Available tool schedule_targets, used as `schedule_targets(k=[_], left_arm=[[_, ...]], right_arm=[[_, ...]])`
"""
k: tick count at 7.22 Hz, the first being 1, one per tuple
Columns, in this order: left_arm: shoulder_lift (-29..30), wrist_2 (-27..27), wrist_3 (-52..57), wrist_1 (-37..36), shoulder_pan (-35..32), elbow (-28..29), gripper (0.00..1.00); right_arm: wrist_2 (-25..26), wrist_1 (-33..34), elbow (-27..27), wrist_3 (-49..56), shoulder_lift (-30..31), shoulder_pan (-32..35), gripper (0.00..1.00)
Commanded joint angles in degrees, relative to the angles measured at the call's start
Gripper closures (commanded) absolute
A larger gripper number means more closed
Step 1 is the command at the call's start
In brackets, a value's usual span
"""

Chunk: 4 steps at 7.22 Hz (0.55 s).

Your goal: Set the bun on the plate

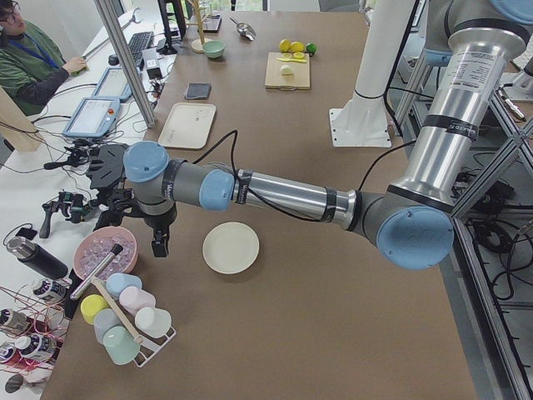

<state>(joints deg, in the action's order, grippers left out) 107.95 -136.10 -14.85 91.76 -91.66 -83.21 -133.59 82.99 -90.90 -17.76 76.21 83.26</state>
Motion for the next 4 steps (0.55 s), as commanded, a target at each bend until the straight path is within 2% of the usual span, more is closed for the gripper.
schedule_targets(k=[1,4], left_arm=[[-0.55,-0.04,-0.01,0.09,-0.44,-0.46,0.02],[-2.13,-0.13,0.52,0.44,-0.89,-0.47,0.02]], right_arm=[[0.00,-0.02,0.02,0.01,0.43,-0.02,0.00],[-0.44,-0.10,-0.68,0.00,0.52,0.06,0.00]])
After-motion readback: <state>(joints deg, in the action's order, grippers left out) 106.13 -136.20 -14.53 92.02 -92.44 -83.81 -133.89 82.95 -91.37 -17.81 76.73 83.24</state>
